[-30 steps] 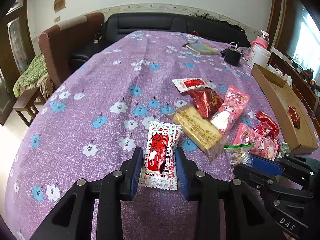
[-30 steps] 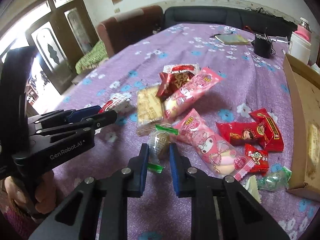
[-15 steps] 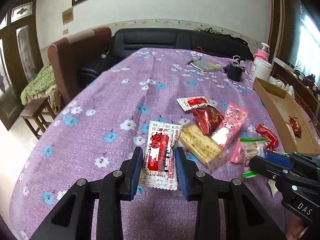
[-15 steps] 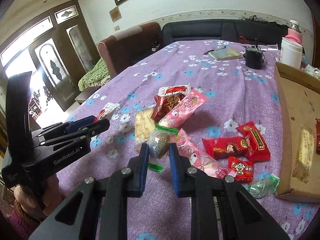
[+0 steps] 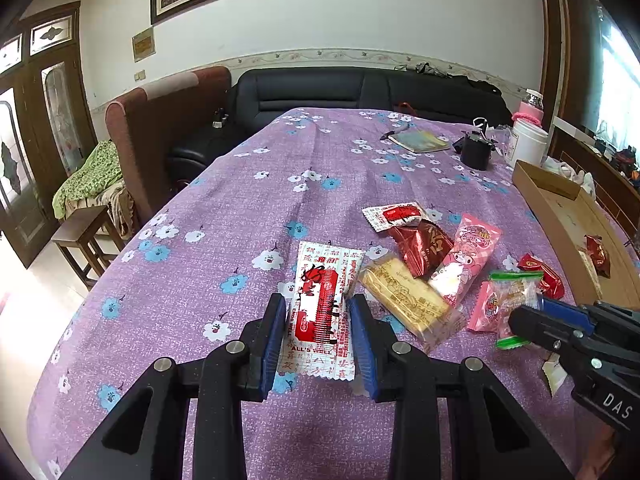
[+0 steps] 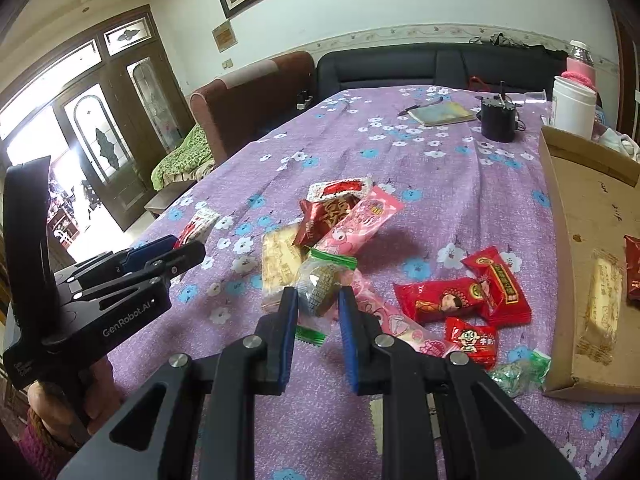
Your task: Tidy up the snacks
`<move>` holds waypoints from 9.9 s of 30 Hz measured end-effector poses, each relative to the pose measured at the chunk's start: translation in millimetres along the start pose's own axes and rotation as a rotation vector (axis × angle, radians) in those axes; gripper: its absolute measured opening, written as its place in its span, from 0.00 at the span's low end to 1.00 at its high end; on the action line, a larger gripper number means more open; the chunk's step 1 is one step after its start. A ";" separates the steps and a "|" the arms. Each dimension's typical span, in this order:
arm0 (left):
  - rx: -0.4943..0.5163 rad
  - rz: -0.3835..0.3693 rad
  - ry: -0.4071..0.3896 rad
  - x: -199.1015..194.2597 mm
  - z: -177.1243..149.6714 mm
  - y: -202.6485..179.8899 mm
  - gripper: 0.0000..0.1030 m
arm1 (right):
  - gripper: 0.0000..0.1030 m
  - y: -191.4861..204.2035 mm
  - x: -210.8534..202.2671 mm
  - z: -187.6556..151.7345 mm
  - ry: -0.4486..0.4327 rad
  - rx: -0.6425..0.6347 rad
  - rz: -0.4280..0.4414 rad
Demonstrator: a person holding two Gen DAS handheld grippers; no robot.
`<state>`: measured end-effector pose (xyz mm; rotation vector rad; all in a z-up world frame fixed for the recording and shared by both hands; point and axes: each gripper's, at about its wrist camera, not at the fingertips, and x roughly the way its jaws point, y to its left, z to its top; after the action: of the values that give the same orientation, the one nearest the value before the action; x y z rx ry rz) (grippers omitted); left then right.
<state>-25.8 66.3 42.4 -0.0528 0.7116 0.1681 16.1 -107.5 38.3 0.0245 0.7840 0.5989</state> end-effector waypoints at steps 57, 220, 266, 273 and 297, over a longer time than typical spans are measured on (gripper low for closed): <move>0.051 0.036 -0.039 -6.9 -1.3 -12.3 0.34 | 0.19 -35.5 -38.2 14.6 -0.064 0.131 -0.046; -0.106 0.082 0.259 53.5 10.7 -33.4 0.39 | 0.46 -143.5 -111.9 9.3 -0.185 0.216 -0.086; -0.091 0.020 0.006 2.8 15.7 -40.9 0.36 | 0.21 -62.5 -56.1 -12.4 -0.025 -0.020 0.007; 0.014 0.043 -0.081 -13.0 14.9 -63.7 0.36 | 0.21 -76.7 -61.7 -7.1 -0.068 0.032 -0.012; 0.031 0.072 -0.097 -12.6 13.0 -68.7 0.36 | 0.21 -109.9 -76.0 -0.9 -0.121 0.142 -0.031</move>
<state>-15.0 -1.8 59.8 0.0104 0.6199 0.2270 28.2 -238.6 61.4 0.1771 0.7067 0.5072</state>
